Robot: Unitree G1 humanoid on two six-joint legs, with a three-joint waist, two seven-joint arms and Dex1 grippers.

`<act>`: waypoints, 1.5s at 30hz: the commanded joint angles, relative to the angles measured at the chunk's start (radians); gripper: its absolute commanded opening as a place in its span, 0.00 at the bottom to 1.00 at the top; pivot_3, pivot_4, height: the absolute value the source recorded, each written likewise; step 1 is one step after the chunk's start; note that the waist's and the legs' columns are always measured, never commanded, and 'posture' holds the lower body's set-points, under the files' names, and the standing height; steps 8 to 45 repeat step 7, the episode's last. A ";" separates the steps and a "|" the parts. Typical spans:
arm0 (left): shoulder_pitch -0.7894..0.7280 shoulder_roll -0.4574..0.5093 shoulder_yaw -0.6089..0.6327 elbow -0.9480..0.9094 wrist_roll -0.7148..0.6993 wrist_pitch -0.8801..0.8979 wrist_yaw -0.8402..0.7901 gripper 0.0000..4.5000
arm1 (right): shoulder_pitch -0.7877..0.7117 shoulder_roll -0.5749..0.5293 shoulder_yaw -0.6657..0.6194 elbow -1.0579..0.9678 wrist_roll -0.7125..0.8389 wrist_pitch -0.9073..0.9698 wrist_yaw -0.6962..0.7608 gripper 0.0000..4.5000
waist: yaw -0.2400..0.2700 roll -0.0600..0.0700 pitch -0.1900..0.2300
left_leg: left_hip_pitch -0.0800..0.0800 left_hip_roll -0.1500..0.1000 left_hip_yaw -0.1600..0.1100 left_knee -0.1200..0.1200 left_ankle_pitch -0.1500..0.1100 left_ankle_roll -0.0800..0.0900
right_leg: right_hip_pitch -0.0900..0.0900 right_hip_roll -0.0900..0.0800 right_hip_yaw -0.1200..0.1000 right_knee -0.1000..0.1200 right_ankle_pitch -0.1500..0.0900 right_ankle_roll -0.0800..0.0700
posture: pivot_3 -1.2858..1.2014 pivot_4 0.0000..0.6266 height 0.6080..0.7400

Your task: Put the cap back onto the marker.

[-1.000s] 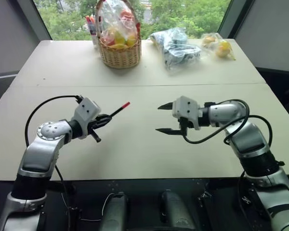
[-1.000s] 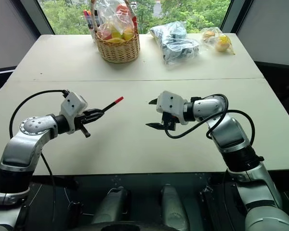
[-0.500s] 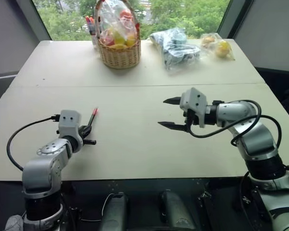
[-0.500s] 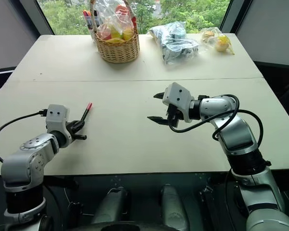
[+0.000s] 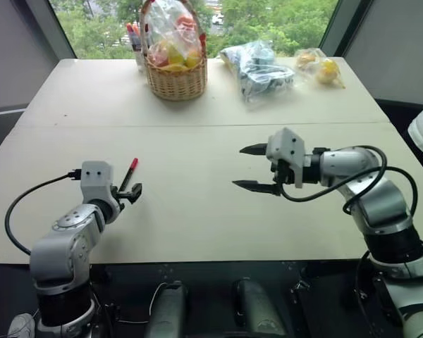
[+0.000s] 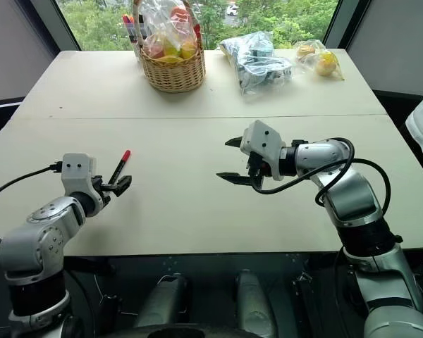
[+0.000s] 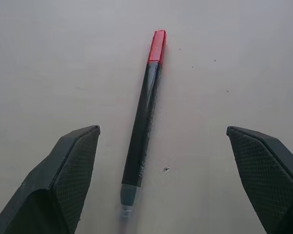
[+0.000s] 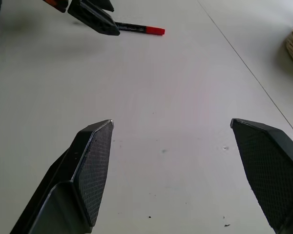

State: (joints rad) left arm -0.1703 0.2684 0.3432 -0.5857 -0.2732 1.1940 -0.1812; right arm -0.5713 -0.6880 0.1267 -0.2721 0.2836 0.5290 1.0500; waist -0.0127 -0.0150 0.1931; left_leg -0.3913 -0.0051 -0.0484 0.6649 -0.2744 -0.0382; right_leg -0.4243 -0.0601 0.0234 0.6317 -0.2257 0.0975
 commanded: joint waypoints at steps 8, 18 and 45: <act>0.090 -0.069 0.072 -0.385 -0.025 0.097 0.074 0.99 | -0.165 -0.007 -0.145 -0.029 0.243 0.116 0.046 0.88 | -0.001 0.000 0.000 | 0.000 0.000 0.000 0.000 0.000 0.000 | 0.000 0.000 0.000 0.000 0.000 0.000 | 0.52 0.24 1.00; 0.090 -0.069 0.072 -0.385 -0.025 0.097 0.074 0.99 | -0.165 -0.007 -0.145 -0.029 0.243 0.116 0.046 0.88 | -0.001 0.000 0.000 | 0.000 0.000 0.000 0.000 0.000 0.000 | 0.000 0.000 0.000 0.000 0.000 0.000 | 0.52 0.24 1.00; 0.090 -0.069 0.072 -0.385 -0.025 0.097 0.074 0.99 | -0.165 -0.007 -0.145 -0.029 0.243 0.116 0.046 0.88 | -0.001 0.000 0.000 | 0.000 0.000 0.000 0.000 0.000 0.000 | 0.000 0.000 0.000 0.000 0.000 0.000 | 0.52 0.24 1.00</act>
